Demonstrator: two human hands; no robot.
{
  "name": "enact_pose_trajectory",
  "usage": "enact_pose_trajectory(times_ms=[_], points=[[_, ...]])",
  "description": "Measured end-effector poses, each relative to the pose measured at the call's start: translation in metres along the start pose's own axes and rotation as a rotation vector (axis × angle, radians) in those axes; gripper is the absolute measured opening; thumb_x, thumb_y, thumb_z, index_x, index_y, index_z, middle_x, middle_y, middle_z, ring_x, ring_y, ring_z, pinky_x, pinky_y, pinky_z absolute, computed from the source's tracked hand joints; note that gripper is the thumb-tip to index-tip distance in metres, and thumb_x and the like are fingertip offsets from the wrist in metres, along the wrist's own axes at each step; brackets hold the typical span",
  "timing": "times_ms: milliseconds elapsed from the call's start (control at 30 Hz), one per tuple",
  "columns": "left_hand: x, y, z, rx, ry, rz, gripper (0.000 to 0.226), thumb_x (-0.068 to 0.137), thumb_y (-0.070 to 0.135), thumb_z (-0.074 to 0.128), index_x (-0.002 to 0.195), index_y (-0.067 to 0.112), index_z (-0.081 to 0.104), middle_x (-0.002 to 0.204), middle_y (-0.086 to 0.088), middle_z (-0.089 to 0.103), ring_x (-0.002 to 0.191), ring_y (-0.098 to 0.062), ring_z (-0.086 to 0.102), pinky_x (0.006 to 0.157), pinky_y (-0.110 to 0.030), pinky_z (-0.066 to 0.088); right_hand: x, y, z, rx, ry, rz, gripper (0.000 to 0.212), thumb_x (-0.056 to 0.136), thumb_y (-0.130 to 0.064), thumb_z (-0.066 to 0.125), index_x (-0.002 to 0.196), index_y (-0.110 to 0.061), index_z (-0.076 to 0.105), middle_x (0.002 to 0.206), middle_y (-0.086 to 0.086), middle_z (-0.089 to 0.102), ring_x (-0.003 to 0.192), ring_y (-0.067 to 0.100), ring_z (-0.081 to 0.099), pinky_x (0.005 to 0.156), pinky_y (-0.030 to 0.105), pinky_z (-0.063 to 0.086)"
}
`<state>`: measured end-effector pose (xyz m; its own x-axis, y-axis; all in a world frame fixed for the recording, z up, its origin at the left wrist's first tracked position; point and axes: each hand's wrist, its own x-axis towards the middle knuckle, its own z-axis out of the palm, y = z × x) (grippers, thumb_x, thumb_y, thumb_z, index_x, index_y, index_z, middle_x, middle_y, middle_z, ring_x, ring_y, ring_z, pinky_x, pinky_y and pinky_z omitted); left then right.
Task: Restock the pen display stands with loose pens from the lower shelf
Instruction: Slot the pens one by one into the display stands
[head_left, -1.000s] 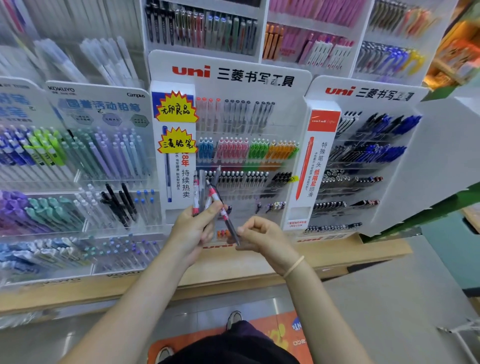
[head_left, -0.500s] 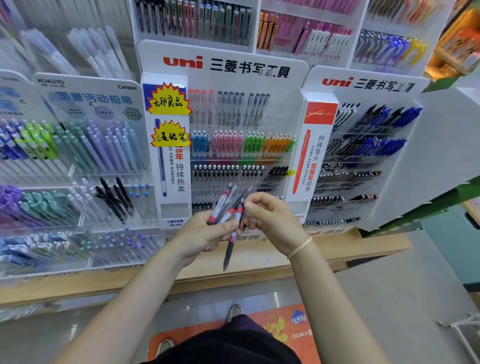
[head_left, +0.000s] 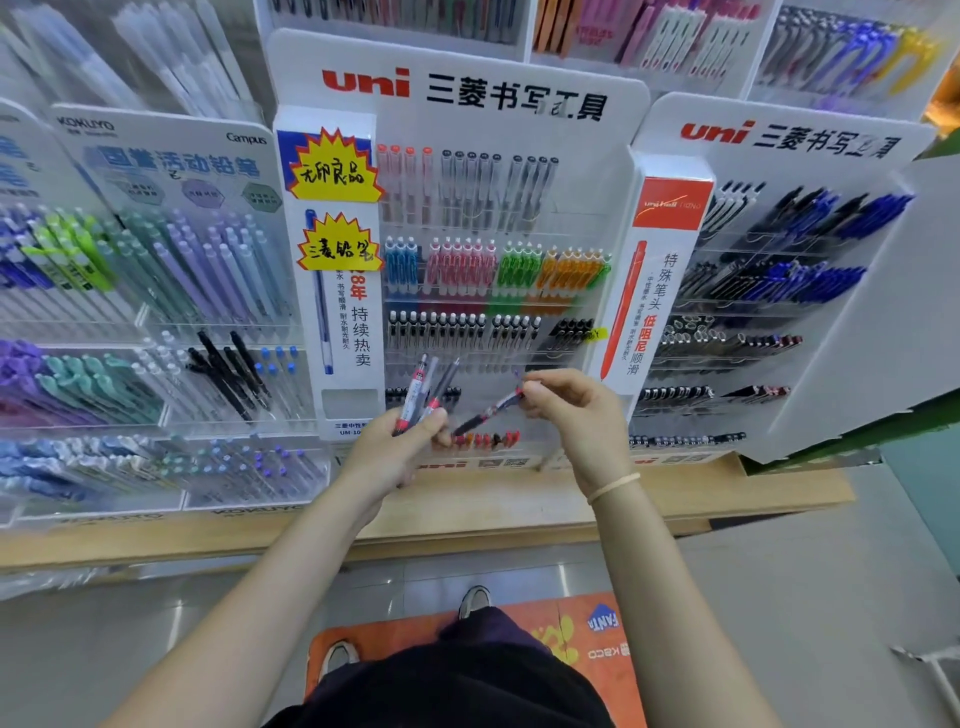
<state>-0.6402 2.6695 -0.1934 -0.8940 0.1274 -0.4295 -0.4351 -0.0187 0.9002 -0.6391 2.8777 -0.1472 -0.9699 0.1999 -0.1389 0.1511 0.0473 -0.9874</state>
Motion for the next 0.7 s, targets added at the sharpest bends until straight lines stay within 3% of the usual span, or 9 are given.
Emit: enact_pose_trajectory(times_ms=[133,233,367,467,600,700], points=[[0.003,-0.01,-0.011,-0.09,0.016,-0.008,0.031,0.103,0.032,0.052,0.102,0.006,0.067,0.072,-0.003,0.063,0.038,-0.01,0.032,0.041,-0.022,0.027,0.01,-0.017,-0.004,-0.085,0.134,-0.201,0.015,0.086,-0.004,0.073,0.091,-0.019,0.075,0.084,-0.001,0.075,0.083,0.014,0.071,0.077,0.023,0.058],[0.003,-0.014,-0.013,-0.116,0.023,-0.022,0.032,0.104,0.033,0.051,0.103,0.006,0.067,0.07,-0.004,0.062,0.039,-0.011,0.032,0.043,-0.024,0.026,0.022,-0.01,0.01,-0.217,0.063,-0.238,0.015,0.086,-0.007,0.074,0.095,-0.019,0.075,0.086,-0.01,0.073,0.083,0.002,0.069,0.077,0.018,0.055],[0.004,-0.017,-0.013,-0.154,0.032,-0.014,0.032,0.103,0.032,0.051,0.103,0.004,0.066,0.068,-0.005,0.061,0.038,-0.011,0.032,0.041,-0.023,0.025,0.037,0.025,0.032,-0.459,-0.049,-0.188,0.014,0.089,-0.013,0.072,0.102,-0.015,0.078,0.09,-0.005,0.075,0.085,0.003,0.069,0.084,0.027,0.057],[0.002,-0.018,-0.016,-0.189,0.034,-0.008,0.03,0.103,0.03,0.052,0.102,0.004,0.066,0.067,-0.005,0.061,0.038,-0.011,0.032,0.039,-0.021,0.025,0.044,0.035,0.042,-0.513,-0.092,-0.143,0.016,0.091,-0.011,0.068,0.104,-0.013,0.077,0.08,-0.005,0.073,0.068,-0.004,0.064,0.075,0.023,0.055],[-0.001,-0.023,-0.02,-0.217,0.035,-0.023,0.03,0.103,0.032,0.053,0.102,0.006,0.067,0.068,-0.006,0.06,0.039,-0.012,0.032,0.04,-0.021,0.025,0.049,0.042,0.048,-0.547,-0.12,-0.124,0.011,0.09,-0.009,0.07,0.094,-0.019,0.073,0.075,-0.003,0.072,0.059,0.005,0.065,0.061,0.018,0.052],[-0.001,-0.025,-0.022,-0.238,0.015,-0.039,0.031,0.102,0.034,0.053,0.103,0.007,0.068,0.068,-0.006,0.058,0.039,-0.012,0.032,0.041,-0.021,0.024,0.05,0.044,0.049,-0.588,-0.132,-0.114,0.007,0.09,-0.01,0.069,0.095,-0.013,0.074,0.066,-0.003,0.069,0.049,0.003,0.06,0.053,0.013,0.047]])
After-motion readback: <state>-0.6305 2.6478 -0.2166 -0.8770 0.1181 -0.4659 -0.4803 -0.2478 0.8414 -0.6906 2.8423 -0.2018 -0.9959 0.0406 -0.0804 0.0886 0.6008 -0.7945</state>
